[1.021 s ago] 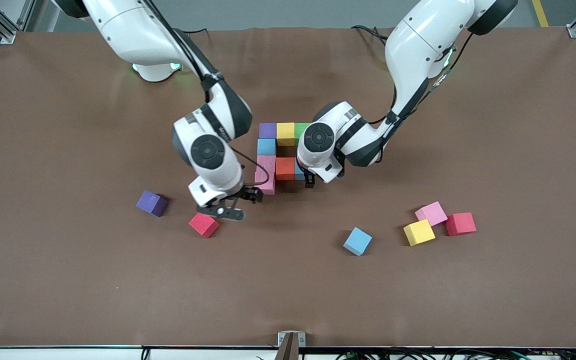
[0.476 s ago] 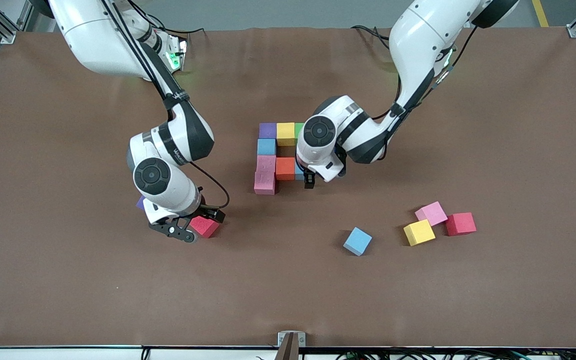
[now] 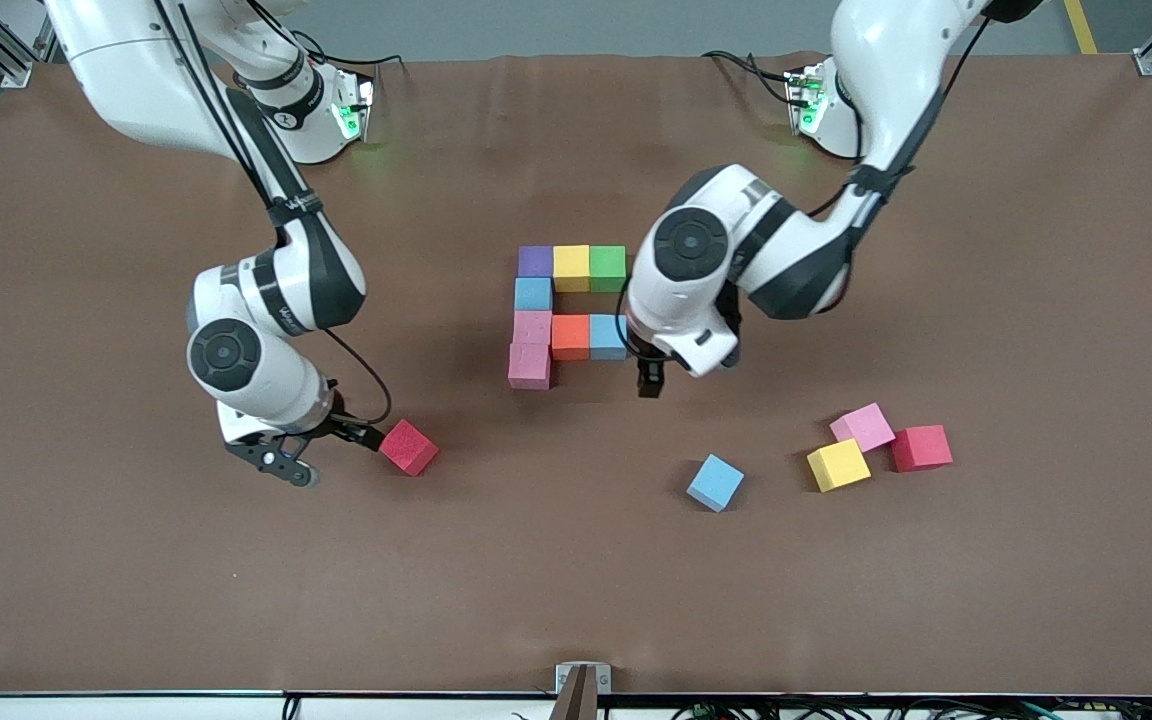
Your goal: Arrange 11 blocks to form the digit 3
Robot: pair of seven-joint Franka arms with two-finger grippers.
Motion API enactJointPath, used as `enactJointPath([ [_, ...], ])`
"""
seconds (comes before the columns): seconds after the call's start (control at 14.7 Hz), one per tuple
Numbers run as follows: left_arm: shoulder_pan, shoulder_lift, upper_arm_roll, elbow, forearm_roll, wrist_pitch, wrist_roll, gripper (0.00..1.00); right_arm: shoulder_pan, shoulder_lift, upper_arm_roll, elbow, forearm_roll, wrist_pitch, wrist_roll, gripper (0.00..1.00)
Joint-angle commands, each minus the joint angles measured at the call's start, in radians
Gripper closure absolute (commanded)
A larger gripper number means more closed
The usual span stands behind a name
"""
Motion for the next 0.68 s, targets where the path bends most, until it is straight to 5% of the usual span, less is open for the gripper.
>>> enactJointPath([
  [0.0, 0.050, 0.007, 0.002, 0.069, 0.057, -0.082, 0.134, 0.00, -0.072, -0.079, 0.018, -0.163, -0.049, 0.115, -0.062, 0.00],
  [0.61, 0.212, -0.002, 0.003, 0.074, 0.103, -0.108, 0.658, 0.00, -0.186, -0.073, 0.020, -0.316, -0.049, 0.307, -0.205, 0.00],
])
